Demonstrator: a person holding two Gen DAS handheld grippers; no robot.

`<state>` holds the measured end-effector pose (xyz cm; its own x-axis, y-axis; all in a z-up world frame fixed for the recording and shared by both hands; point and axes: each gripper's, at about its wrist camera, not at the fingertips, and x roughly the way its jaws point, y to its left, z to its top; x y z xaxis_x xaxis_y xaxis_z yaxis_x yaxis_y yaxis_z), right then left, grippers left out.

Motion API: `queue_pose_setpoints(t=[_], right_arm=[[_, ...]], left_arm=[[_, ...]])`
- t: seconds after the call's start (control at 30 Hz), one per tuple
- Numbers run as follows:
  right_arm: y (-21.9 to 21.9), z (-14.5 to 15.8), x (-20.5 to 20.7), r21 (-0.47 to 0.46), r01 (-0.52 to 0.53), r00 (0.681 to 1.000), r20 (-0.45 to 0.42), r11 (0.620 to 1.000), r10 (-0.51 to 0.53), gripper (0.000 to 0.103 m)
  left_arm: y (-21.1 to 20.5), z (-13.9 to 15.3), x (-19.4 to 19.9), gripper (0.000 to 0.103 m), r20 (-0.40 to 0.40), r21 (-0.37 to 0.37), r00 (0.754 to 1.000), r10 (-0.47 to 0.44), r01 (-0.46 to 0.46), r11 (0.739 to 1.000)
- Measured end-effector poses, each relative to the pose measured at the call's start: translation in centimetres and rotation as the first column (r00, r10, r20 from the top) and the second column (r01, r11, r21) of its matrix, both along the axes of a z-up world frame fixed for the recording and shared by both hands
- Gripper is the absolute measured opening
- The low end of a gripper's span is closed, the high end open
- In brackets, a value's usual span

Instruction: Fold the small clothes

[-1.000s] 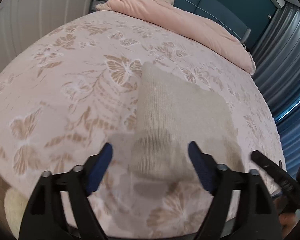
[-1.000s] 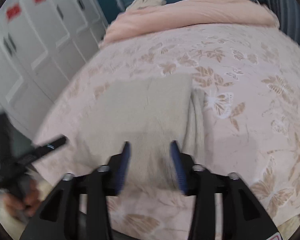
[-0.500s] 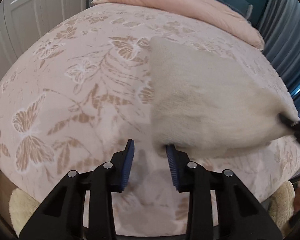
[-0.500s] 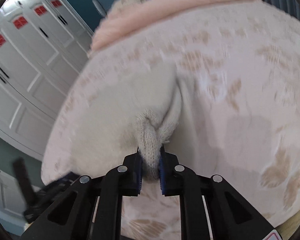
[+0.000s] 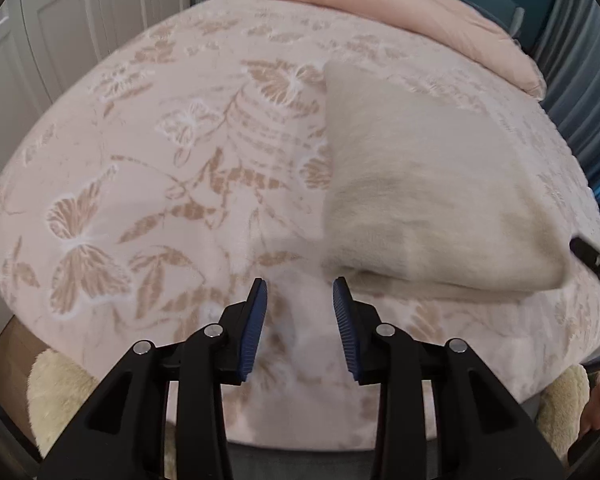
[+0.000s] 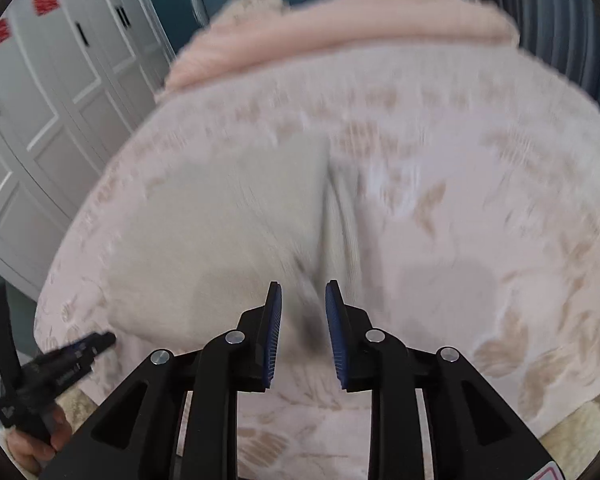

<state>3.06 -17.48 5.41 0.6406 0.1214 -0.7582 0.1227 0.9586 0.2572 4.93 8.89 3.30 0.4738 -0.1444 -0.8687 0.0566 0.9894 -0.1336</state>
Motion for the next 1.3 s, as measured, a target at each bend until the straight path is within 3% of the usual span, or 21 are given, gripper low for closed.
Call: queue_pose_setpoints(t=[0.07,0.13,0.2,0.23,0.33,0.43,0.63,0.7,0.87,1.13,1.3], right_arm=[[0.4,-0.4,0.8,0.015,-0.034,0.999,-0.013,0.999,0.034,0.021],[1.1,-3.1,2.4,-0.031,-0.065,0.994,-0.095,0.997,0.061,0.016],[1.3,-7.6,3.9,-0.052,-0.083,0.973,-0.222,0.995,0.069,0.003],[1.2,-7.9,3.7,-0.041,-0.075,0.975,-0.212,0.996,0.065,0.002],[0.9,-4.9,2.0,0.003,-0.041,0.988,-0.146,0.999,0.041,0.004],[0.9,-2.0,-0.3,-0.025,-0.029,0.997,-0.075,0.999,0.027,0.006],[0.2,-1.3,-5.2,-0.052,0.057,0.997,-0.05,0.997,-0.059,0.013],[0.2,-1.8,-6.1,-0.061,0.08,0.995,-0.06,0.995,-0.083,0.015],[0.9,-2.7,-8.3,-0.08,0.137,0.989,-0.05,0.987,-0.141,0.046],[2.6,-3.1,-10.6,-0.114,0.126,0.991,-0.029,0.985,-0.13,0.057],[3.6,-2.5,-11.5,-0.141,0.103,0.995,-0.007,0.985,-0.105,0.058]], left_arm=[[-0.9,1.4,-0.9,0.035,0.031,-0.007,0.999,-0.021,0.021,1.0],[-2.1,2.1,-1.5,0.037,0.047,0.003,0.998,-0.048,0.048,0.999],[-3.1,2.6,-2.0,0.037,0.059,0.015,0.996,-0.073,0.072,0.997],[-3.7,2.7,-2.3,0.037,0.059,0.022,0.995,-0.086,0.085,0.996],[-4.6,2.8,-2.8,0.038,0.052,0.02,0.993,-0.107,0.106,0.994],[-5.3,2.8,-3.7,0.048,0.057,0.035,0.991,-0.121,0.119,0.992],[-6.3,2.8,-4.8,0.063,0.081,0.069,0.99,-0.118,0.112,0.991],[-6.6,3.0,-5.2,0.075,0.104,0.1,0.989,-0.107,0.097,0.99],[-7.2,3.1,-6.4,0.084,0.151,0.181,0.984,-0.094,0.066,0.981],[-8.0,2.4,-8.4,0.087,0.17,0.224,0.982,-0.086,0.046,0.974],[-8.4,2.6,-9.5,0.087,0.179,0.204,0.98,-0.083,0.046,0.978]])
